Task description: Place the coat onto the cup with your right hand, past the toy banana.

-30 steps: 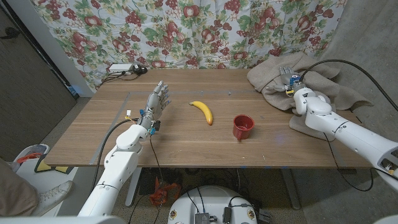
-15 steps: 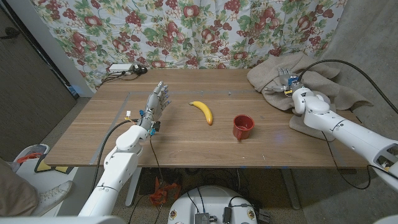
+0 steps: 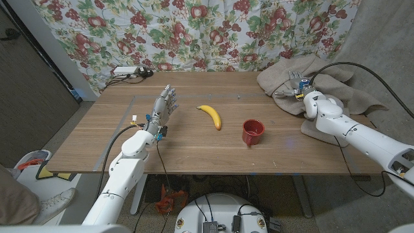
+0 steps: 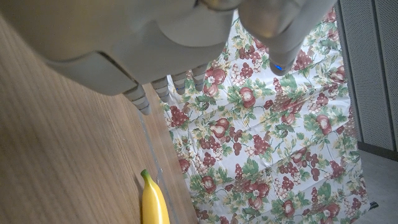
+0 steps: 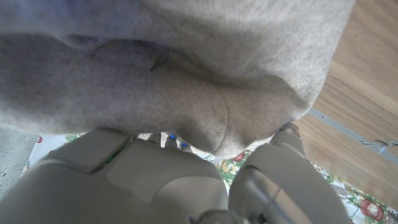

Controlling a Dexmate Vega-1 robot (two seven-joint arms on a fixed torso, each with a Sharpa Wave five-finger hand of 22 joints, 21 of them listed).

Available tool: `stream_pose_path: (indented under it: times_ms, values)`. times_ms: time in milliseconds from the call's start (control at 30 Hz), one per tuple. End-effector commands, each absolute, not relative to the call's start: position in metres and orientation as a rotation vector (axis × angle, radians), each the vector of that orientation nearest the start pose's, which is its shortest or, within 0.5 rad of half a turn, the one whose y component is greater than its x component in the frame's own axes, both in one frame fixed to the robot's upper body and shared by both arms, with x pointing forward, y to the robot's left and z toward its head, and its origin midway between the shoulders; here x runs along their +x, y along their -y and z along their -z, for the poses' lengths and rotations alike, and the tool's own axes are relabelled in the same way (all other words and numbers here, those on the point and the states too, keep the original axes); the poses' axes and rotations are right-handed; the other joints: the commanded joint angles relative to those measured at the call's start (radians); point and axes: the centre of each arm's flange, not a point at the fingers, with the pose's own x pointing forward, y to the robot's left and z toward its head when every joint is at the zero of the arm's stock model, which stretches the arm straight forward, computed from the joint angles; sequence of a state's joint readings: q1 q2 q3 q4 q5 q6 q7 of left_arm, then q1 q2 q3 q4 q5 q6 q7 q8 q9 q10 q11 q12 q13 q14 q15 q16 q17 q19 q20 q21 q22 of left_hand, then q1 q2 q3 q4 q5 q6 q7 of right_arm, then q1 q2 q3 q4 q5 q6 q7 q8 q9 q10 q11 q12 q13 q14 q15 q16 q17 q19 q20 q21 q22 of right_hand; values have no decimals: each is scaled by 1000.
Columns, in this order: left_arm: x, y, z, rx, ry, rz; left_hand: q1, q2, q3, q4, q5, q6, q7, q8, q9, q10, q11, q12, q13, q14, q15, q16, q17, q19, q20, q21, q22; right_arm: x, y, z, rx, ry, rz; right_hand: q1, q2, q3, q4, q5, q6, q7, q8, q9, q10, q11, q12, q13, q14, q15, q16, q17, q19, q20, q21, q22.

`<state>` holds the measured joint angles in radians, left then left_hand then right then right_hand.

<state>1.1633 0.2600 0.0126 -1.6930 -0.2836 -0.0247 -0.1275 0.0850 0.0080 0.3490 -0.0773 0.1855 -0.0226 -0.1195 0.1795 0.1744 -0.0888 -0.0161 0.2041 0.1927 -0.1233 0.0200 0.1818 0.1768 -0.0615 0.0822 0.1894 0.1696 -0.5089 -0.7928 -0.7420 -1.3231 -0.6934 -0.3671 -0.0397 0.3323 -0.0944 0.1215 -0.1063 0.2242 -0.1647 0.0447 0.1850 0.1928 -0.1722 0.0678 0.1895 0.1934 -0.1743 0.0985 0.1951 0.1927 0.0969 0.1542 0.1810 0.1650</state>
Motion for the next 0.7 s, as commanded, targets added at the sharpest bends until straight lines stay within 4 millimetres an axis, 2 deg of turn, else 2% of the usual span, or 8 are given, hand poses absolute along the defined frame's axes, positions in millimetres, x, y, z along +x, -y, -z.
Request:
stream_pose_path:
  times_ms: [33,367,467,700]
  values:
    - [585,-276,66,12,548,174,1,5,4,-6,2,4,-1,6,4,-7,4,6,2,-6,0,4,3,-2,-3,3,6,682,370,-46,-1640,224,394,0,5,-3,1,4,-11,-1,5,2,-7,5,4,2,-27,2,4,3,2,11,6,2]
    - [582,-278,68,13,548,171,1,5,4,-7,2,4,-1,6,4,-7,3,6,2,-7,0,4,3,-2,-2,3,6,685,369,-43,-1642,210,390,0,6,-5,1,5,-5,-1,9,2,11,3,13,3,-17,-1,8,3,5,9,7,2]
    - [582,-278,68,13,548,171,1,6,4,-7,2,4,-1,6,4,-7,4,6,2,-7,1,4,3,-2,-2,3,6,686,369,-43,-1641,214,394,2,8,-7,0,6,18,-4,18,3,37,-7,23,4,9,-16,17,4,25,-7,12,2]
    - [583,-278,68,11,548,172,1,6,4,-9,2,4,-1,6,4,-7,3,7,2,-7,0,4,3,-1,-2,3,6,686,369,-43,-1639,210,392,3,8,-8,0,6,24,-6,20,3,46,-5,25,5,10,-18,17,4,26,-8,11,2]
